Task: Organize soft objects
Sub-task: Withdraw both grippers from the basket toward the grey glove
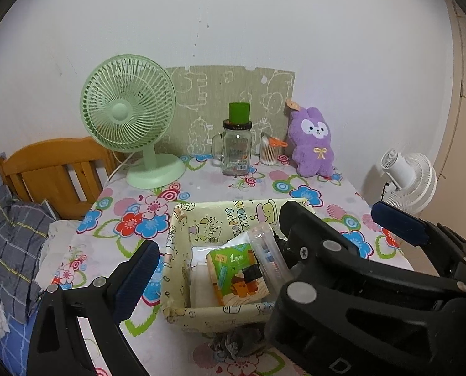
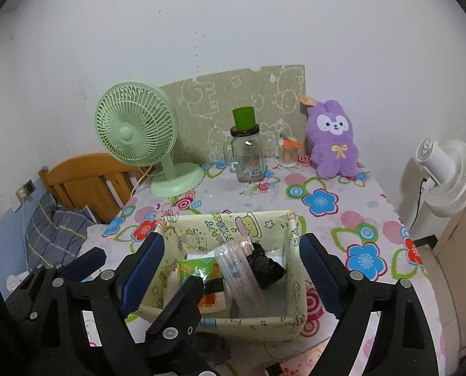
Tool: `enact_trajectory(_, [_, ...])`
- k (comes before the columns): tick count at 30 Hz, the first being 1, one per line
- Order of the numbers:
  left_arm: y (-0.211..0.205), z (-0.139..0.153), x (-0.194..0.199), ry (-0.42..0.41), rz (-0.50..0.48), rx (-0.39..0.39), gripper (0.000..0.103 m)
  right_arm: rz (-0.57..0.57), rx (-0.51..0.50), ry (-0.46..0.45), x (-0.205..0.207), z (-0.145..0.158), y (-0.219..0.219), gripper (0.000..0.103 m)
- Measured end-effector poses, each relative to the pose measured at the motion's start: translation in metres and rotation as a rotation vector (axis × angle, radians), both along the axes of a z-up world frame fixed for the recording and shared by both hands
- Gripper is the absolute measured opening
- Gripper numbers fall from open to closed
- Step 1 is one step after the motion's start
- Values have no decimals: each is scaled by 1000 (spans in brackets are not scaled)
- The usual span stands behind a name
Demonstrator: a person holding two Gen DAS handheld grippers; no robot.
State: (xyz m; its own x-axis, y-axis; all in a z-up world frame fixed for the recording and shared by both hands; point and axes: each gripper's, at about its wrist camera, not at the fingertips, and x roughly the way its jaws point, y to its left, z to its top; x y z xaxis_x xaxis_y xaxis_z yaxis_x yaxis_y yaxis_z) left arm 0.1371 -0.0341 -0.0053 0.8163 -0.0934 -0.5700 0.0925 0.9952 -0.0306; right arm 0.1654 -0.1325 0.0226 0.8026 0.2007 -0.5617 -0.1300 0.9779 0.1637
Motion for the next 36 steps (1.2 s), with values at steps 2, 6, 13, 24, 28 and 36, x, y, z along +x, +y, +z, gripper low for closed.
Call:
enact_trajectory(2, [0,3,-6,-9,1,0,100,-4,-3,-9,-6,4,0,94])
enact_trajectory(6, [0,9,-16,-25,2,-4,102,-13,-12,-34,-20,12,-1,97])
enact_trajectory(13, [0,18,-37,-57,0,-11,103,-28,-17,-78,-43,24,-1,103])
enact_trajectory(24, [0,22,-73,-91,7,-18,103,-18,-28,-101,-79,33,0,103])
enact_trajectory(28, [-3,21,-83,-95,7,-20,103,-13,-37,-105,-90,33,-1,103])
enact_trajectory(36, [-7,16,-101,-105,5,-26,103,-15,-39,-120,-109,29,-6,103])
